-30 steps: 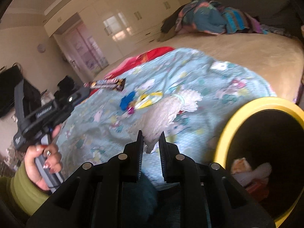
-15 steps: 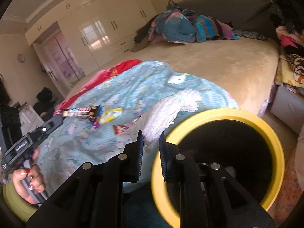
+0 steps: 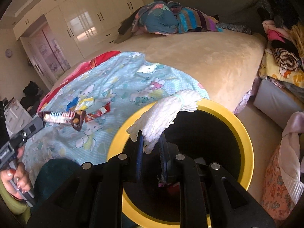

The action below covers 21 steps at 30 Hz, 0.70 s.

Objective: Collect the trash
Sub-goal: 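Carry the wrapper in the left tool while the right tool carries the white tassel to the bin, then open the left tool over the bin while the right tool releases the white tassel inside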

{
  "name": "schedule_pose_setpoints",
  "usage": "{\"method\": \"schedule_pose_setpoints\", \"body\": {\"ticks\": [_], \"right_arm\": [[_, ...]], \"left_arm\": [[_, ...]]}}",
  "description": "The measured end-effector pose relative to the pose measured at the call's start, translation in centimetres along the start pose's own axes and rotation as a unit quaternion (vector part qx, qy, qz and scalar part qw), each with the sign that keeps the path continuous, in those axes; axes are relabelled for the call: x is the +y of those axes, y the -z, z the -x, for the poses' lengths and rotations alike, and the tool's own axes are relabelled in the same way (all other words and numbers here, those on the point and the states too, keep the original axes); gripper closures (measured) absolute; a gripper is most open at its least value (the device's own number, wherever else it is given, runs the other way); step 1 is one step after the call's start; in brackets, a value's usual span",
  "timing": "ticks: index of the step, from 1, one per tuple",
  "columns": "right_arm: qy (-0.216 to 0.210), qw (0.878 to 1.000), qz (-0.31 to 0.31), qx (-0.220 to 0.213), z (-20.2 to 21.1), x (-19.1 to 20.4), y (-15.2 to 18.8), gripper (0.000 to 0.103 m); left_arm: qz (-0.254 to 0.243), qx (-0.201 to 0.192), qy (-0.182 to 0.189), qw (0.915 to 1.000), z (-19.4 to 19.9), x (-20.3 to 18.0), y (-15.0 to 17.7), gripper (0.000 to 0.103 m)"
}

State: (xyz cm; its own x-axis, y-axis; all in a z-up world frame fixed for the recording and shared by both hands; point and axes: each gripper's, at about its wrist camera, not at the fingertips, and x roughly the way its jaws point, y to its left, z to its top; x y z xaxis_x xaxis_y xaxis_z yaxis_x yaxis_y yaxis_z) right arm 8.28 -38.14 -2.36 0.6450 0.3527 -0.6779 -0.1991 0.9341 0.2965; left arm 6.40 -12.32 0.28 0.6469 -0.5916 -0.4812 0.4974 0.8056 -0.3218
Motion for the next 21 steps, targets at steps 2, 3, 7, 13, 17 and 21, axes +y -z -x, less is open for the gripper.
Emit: {"method": "schedule_pose_setpoints", "body": {"ticks": [2, 3, 7, 13, 17, 21], "right_arm": [[0.003, 1.0, -0.001, 0.004, -0.2, -0.4, 0.0, 0.087], [0.005, 1.0, 0.0, 0.006, -0.2, -0.6, 0.1, 0.087], [0.011, 1.0, 0.002, 0.009, -0.2, -1.0, 0.2, 0.087], [0.014, 1.0, 0.003, 0.025, -0.4, -1.7, 0.7, 0.087], [0.016, 0.999, 0.003, 0.032, -0.3, -2.3, 1.0, 0.087], [0.013, 0.999, -0.003, 0.029, 0.2, -3.0, 1.0, 0.087]], "left_arm": [[-0.011, 0.01, 0.004, 0.9999, -0.7, -0.9, 0.4, 0.103], [-0.014, 0.014, 0.007, 0.9998, -1.0, -1.1, 0.6, 0.103], [-0.028, 0.033, 0.014, 0.999, -2.4, -2.2, 1.3, 0.103], [-0.045, 0.058, 0.021, 0.9971, -4.2, -3.2, 2.2, 0.103], [-0.055, 0.07, 0.023, 0.9958, -5.5, -3.8, 2.8, 0.103], [-0.064, 0.082, 0.021, 0.9943, -6.7, -4.1, 3.0, 0.103]]}}
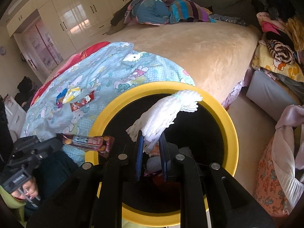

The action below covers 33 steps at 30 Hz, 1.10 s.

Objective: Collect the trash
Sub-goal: 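Open the left tool over the bin while the right tool releases the white tassel inside, then move both open tools back over the remaining trash on the blanket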

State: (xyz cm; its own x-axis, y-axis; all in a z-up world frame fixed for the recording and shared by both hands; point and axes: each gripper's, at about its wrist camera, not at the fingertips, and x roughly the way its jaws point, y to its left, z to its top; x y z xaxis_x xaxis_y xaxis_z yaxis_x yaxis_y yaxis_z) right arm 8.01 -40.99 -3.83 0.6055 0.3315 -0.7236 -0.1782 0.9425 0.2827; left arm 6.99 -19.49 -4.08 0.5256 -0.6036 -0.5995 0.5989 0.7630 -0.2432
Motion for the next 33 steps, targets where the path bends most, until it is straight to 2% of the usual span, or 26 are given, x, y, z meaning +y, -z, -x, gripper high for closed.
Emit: {"method": "schedule_pose_setpoints", "body": {"ticks": [8, 9, 10, 11, 12, 14, 15, 16, 18, 19, 23, 27, 33], "right_arm": [[-0.006, 1.0, 0.002, 0.004, 0.4, -0.9, 0.2, 0.086], [-0.002, 1.0, 0.001, 0.005, 0.3, -0.9, 0.2, 0.083], [0.002, 1.0, 0.0, 0.005, 0.3, -1.0, 0.2, 0.074], [0.004, 1.0, -0.002, 0.005, 0.3, -1.0, 0.2, 0.064], [0.004, 1.0, -0.001, 0.004, 0.3, -0.9, 0.2, 0.061], [0.01, 1.0, -0.001, -0.001, 0.4, -0.9, 0.1, 0.045], [0.013, 1.0, -0.001, -0.005, 0.5, -0.9, 0.1, 0.04], [0.017, 1.0, -0.001, -0.009, 0.5, -0.8, 0.0, 0.035], [0.025, 1.0, -0.001, -0.016, 0.6, -0.6, -0.2, 0.028], [0.03, 0.999, 0.0, -0.022, 0.7, -0.3, -0.4, 0.024], [0.044, 0.998, -0.004, -0.048, 1.1, 0.4, -1.0, 0.016], [0.053, 0.996, 0.001, -0.078, 1.7, 1.7, -1.6, 0.013], [0.04, 0.994, 0.008, -0.103, 2.3, 3.5, -2.2, 0.011]], "left_arm": [[0.0, 0.016, -0.007, 0.9998, -2.6, 0.6, -0.6, 0.102], [0.004, 0.015, -0.006, 0.9999, -2.7, 0.7, -0.7, 0.095], [0.006, 0.012, -0.006, 0.9999, -2.7, 0.8, -0.8, 0.087], [0.013, 0.007, -0.007, 0.9999, -2.5, 1.1, -0.9, 0.064], [0.024, 0.001, -0.003, 0.9997, -2.3, 1.5, -1.0, 0.05], [0.036, -0.006, 0.003, 0.9993, -1.7, 1.8, -1.1, 0.046], [0.038, -0.007, 0.0, 0.9993, -1.5, 1.8, -1.3, 0.033], [0.042, -0.01, -0.006, 0.9991, -1.2, 2.0, -1.4, 0.025], [0.053, -0.02, 0.0, 0.9984, -0.6, 2.2, -1.5, 0.013], [0.058, -0.022, 0.0, 0.9981, -0.4, 2.4, -1.6, 0.011], [0.069, -0.033, -0.021, 0.9968, 0.7, 2.9, -1.8, 0.011], [0.078, -0.044, -0.045, 0.995, 1.8, 3.7, -1.9, 0.011], [0.089, -0.061, -0.071, 0.9917, 3.6, 4.9, -2.0, 0.011]]}}
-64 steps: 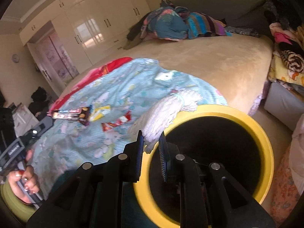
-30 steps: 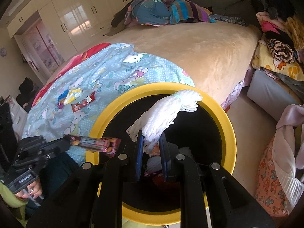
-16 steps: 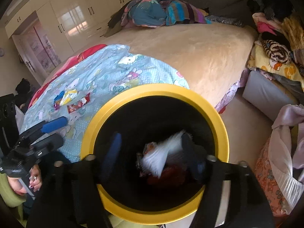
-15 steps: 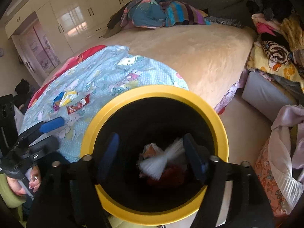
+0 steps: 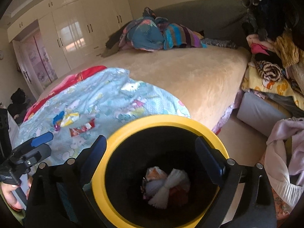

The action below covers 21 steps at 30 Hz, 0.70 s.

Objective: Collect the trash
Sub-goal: 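Move both open tools back over the remaining trash on the blanket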

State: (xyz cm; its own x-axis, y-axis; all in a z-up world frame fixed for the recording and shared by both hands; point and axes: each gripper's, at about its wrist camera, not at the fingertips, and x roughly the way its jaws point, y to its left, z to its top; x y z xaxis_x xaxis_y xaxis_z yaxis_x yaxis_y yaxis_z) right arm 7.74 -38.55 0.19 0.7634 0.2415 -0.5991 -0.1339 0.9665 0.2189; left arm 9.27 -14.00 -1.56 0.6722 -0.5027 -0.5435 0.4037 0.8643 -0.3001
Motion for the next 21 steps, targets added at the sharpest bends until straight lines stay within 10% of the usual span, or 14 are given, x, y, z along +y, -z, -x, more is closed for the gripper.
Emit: {"method": "schedule_pose_setpoints", "body": {"ticks": [21], "right_arm": [[-0.037, 0.996, 0.06, -0.052, -0.6, 10.2, -0.3, 0.007]], "left_arm": [[0.027, -0.073, -0.085, 0.9933, 5.7, 6.3, -0.8, 0.011]]}}
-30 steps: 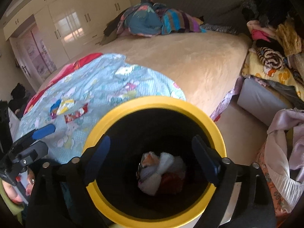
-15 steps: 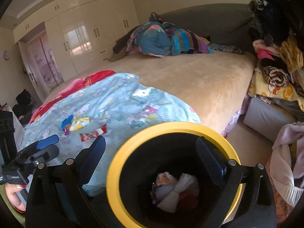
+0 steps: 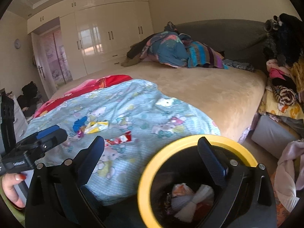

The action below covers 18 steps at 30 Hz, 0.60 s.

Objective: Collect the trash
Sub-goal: 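Move both open tools back over the remaining trash on the blanket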

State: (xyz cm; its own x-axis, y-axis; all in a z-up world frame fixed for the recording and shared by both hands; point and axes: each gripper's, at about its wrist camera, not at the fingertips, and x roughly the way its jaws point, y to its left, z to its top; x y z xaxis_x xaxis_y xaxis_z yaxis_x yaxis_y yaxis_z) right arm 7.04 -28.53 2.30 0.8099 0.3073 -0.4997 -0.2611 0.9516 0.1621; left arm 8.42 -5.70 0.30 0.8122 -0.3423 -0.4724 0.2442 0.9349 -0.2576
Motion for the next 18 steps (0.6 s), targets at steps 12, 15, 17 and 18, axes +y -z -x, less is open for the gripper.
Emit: {"method": "schedule_pose_setpoints", "body": {"ticks": [12, 15, 17, 18], "right_arm": [[-0.025, 1.0, -0.005, 0.018, -3.5, 3.6, -0.2, 0.007], [-0.024, 0.999, -0.009, 0.026, -4.8, 4.2, -0.2, 0.007], [-0.02, 0.999, -0.017, 0.031, -5.8, 4.4, -0.2, 0.007], [-0.02, 0.999, -0.02, 0.034, -6.3, 4.4, -0.1, 0.007]], "left_arm": [[0.056, -0.015, -0.048, 0.9972, 0.8, 5.8, -0.5, 0.011], [0.065, -0.018, -0.063, 0.9957, 0.9, 7.1, -0.6, 0.011], [0.072, -0.02, -0.075, 0.9944, 0.9, 7.9, -0.6, 0.011], [0.075, -0.021, -0.081, 0.9937, 0.9, 8.4, -0.6, 0.011]]}}
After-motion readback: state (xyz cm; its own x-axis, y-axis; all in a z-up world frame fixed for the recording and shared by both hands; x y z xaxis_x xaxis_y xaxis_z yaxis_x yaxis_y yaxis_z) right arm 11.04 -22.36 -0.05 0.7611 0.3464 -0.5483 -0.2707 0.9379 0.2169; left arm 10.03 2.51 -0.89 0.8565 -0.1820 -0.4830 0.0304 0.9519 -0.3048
